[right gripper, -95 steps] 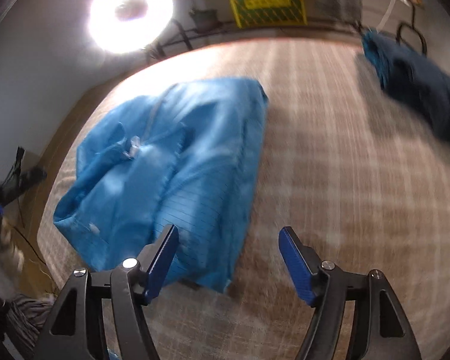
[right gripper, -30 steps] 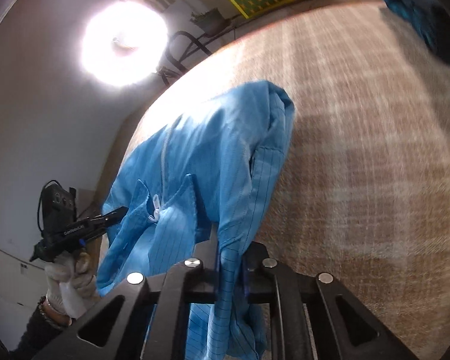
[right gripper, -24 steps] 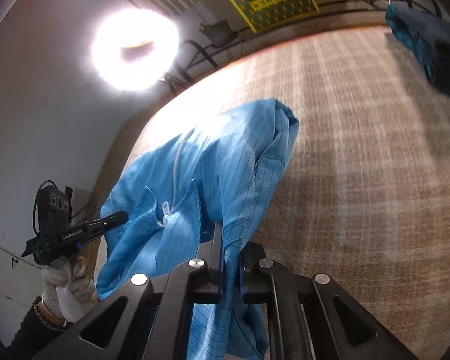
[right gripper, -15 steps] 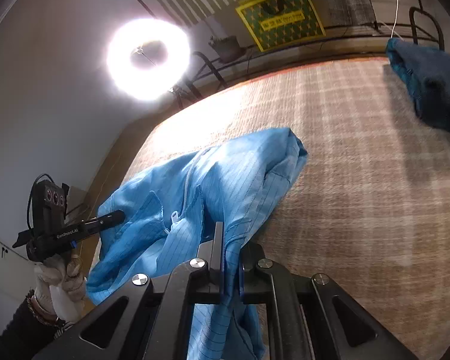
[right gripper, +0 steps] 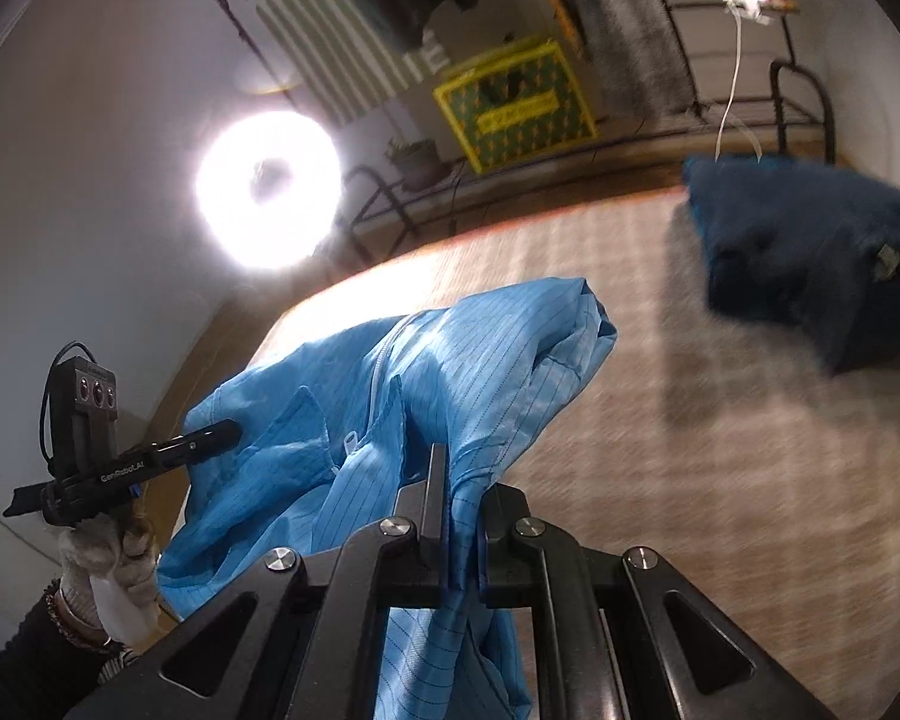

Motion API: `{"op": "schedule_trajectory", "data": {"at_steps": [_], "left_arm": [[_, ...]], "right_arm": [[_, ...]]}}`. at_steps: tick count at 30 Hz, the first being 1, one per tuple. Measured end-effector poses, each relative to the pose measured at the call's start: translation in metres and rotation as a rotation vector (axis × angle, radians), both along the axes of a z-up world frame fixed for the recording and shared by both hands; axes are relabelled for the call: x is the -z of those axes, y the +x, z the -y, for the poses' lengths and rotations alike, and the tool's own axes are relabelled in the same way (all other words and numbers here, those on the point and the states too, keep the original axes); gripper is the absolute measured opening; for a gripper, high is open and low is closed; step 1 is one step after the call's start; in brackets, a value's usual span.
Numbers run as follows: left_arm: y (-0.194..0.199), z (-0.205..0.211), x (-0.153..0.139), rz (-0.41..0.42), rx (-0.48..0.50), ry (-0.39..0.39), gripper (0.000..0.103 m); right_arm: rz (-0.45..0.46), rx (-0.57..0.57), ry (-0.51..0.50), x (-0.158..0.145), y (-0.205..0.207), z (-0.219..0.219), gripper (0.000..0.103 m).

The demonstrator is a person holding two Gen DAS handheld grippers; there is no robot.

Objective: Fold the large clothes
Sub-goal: 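Lift the folded coat with both tools and carry it onto the navy garment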

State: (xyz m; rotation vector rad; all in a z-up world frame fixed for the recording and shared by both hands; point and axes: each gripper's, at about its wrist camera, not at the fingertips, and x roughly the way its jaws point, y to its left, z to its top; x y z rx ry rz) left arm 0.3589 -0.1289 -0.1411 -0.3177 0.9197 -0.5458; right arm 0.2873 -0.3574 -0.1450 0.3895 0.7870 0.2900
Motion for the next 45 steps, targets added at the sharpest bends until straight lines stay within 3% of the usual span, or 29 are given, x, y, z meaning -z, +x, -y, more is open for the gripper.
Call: {"op": "schedule_trajectory", "data": {"at_steps": [10, 21, 27, 32, 37, 42, 45], "left_arm": [[0.063, 0.126, -0.058, 0.155, 0.114, -0.005, 0.002], [0.137, 0.286, -0.066, 0.224, 0.214, 0.009, 0.002], [0.163, 0.357, -0.049, 0.253, 0.238, 0.014, 0.002], [0.177, 0.392, -0.013, 0.234, 0.234, 0.037, 0.002], [0.184, 0.399, 0.03, 0.182, 0.221, 0.079, 0.002], [0.183, 0.394, 0.05, 0.155, 0.222, 0.105, 0.003], [0.181, 0.395, 0.056, 0.145, 0.221, 0.129, 0.004]], "right_arm": [[0.108, 0.099, -0.098, -0.048, 0.025, 0.097, 0.003], [0.188, 0.248, -0.158, -0.067, 0.065, 0.235, 0.003], [0.227, 0.312, -0.17, -0.063, 0.089, 0.298, 0.003], [0.23, 0.345, -0.177, -0.04, 0.11, 0.334, 0.003], [0.152, 0.358, -0.182, 0.006, 0.122, 0.359, 0.003], [0.09, 0.384, -0.151, 0.038, 0.124, 0.379, 0.005], [0.033, 0.398, -0.173, 0.049, 0.13, 0.378, 0.015]]}}
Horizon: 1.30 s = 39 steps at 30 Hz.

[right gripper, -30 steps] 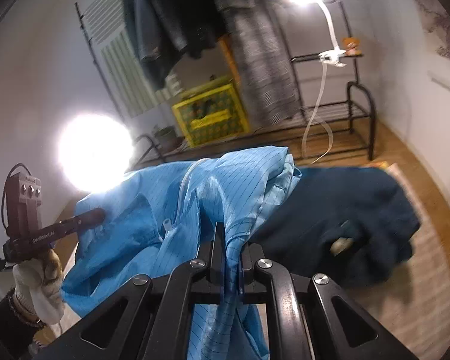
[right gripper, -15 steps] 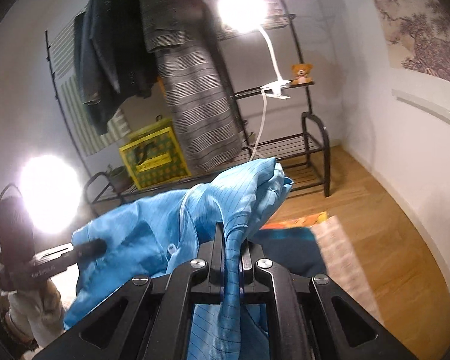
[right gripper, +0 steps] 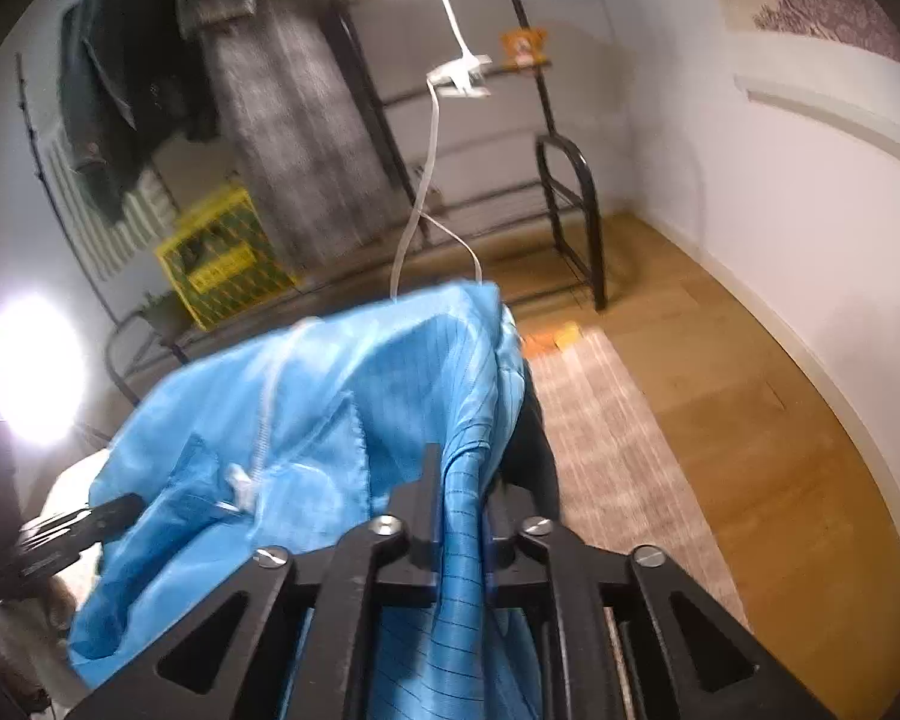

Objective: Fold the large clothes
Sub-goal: 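Lift the folded coat with both tools and carry it onto the navy garment, then lower the coat onto the navy garment and open both tools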

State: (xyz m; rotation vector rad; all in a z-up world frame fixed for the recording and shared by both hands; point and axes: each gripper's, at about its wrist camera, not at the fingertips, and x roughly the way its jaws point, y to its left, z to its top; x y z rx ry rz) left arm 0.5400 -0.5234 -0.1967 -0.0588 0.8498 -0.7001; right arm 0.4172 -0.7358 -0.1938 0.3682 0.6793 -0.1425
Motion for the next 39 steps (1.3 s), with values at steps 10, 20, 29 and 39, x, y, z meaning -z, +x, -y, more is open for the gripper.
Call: {"op": "schedule_trajectory", "data": {"at_steps": [10, 20, 29, 39], "left_arm": [[-0.02, -0.021, -0.034, 0.009, 0.003, 0.018, 0.005], [-0.08, -0.066, -0.109, 0.088, 0.008, 0.0, 0.005], [-0.16, -0.124, -0.201, 0.206, 0.0, -0.029, 0.005], [-0.273, -0.203, -0.296, 0.37, 0.015, -0.057, 0.005]], "right_arm": [[-0.017, 0.098, -0.012, -0.021, -0.028, -0.004, 0.034], [0.068, 0.089, -0.067, -0.101, -0.084, -0.05, 0.034], [0.163, 0.078, -0.132, -0.195, -0.16, -0.111, 0.034], [0.227, 0.048, -0.174, -0.278, -0.257, -0.195, 0.034]]}}
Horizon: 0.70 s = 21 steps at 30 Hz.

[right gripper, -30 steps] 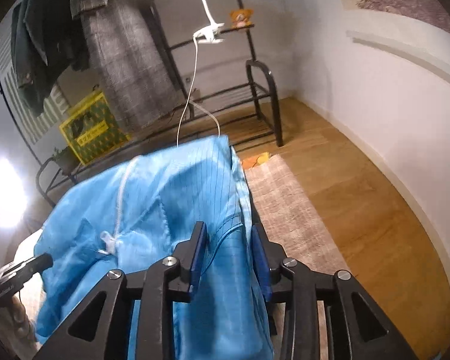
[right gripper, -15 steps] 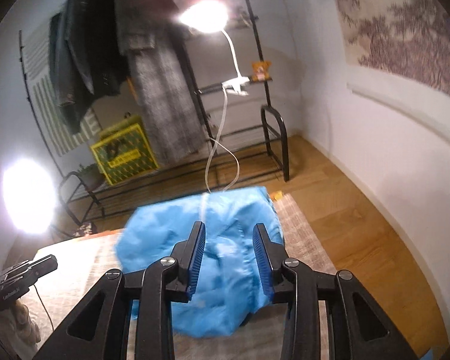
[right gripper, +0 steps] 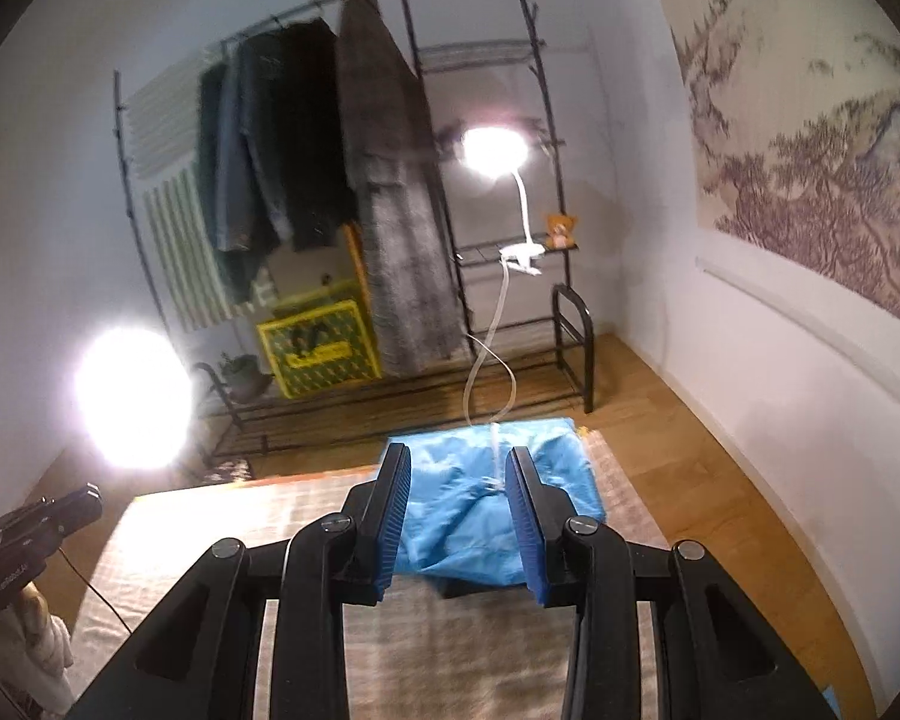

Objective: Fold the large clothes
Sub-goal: 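Lower the coat onto the navy garment and open both tools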

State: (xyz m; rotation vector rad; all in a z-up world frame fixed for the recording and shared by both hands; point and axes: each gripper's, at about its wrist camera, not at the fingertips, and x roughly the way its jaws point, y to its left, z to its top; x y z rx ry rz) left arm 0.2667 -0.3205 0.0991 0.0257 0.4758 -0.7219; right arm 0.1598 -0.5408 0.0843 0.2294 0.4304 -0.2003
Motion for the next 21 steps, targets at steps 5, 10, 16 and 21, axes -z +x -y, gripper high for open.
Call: {"op": "schedule_trajectory", "data": {"at_steps": [5, 10, 16, 21], "left_arm": [[-0.052, -0.033, -0.038, 0.082, -0.016, -0.001, 0.005], [-0.094, -0.06, -0.063, 0.145, -0.014, -0.012, 0.005], [-0.125, -0.085, -0.081, 0.185, -0.03, -0.021, 0.005], [-0.141, -0.103, -0.084, 0.199, -0.055, -0.016, 0.005]], "right_arm": [[0.052, -0.024, -0.029, -0.027, -0.045, -0.034, 0.034], [0.093, -0.033, -0.043, -0.05, -0.082, -0.058, 0.034], [0.13, -0.046, -0.062, -0.072, -0.115, -0.083, 0.034], [0.142, -0.061, -0.093, -0.081, -0.131, -0.103, 0.035]]}}
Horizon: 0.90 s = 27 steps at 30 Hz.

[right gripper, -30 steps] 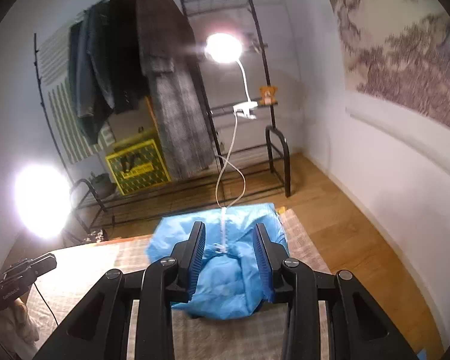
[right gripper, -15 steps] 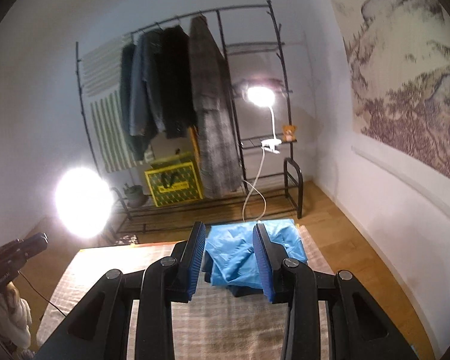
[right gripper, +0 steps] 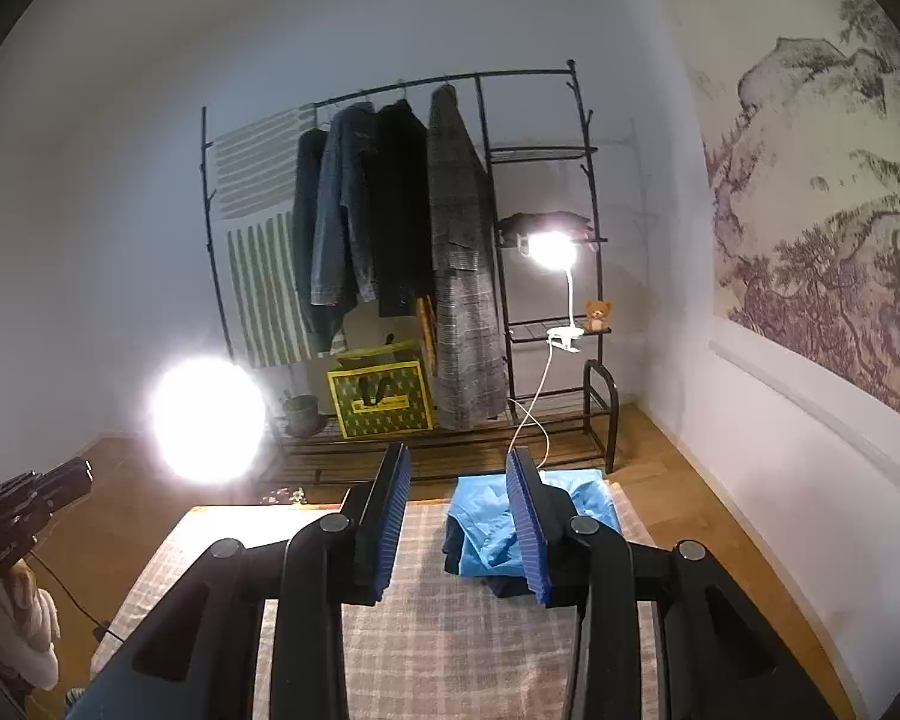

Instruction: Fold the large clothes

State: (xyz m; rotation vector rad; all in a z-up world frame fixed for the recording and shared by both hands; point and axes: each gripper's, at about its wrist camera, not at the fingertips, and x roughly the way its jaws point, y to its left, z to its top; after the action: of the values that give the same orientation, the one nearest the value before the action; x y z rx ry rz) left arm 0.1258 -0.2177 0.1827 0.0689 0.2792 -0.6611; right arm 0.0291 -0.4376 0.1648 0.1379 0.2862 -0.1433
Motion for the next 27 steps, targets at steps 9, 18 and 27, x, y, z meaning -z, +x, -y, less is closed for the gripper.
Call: {"op": "schedule_trajectory", "data": {"at_steps": [9, 18, 27], "left_arm": [[-0.005, -0.021, 0.035, -0.034, -0.028, 0.002, 0.052], [0.017, -0.031, 0.084, -0.072, -0.056, 0.012, 0.083], [0.051, -0.028, 0.132, -0.122, -0.095, 0.02, 0.1]], "right_arm": [[-0.03, 0.019, -0.032, 0.03, 0.0, -0.033, 0.056], [-0.054, 0.087, -0.052, 0.086, 0.03, -0.054, 0.092], [-0.031, 0.108, -0.053, 0.133, 0.059, -0.063, 0.103]]}}
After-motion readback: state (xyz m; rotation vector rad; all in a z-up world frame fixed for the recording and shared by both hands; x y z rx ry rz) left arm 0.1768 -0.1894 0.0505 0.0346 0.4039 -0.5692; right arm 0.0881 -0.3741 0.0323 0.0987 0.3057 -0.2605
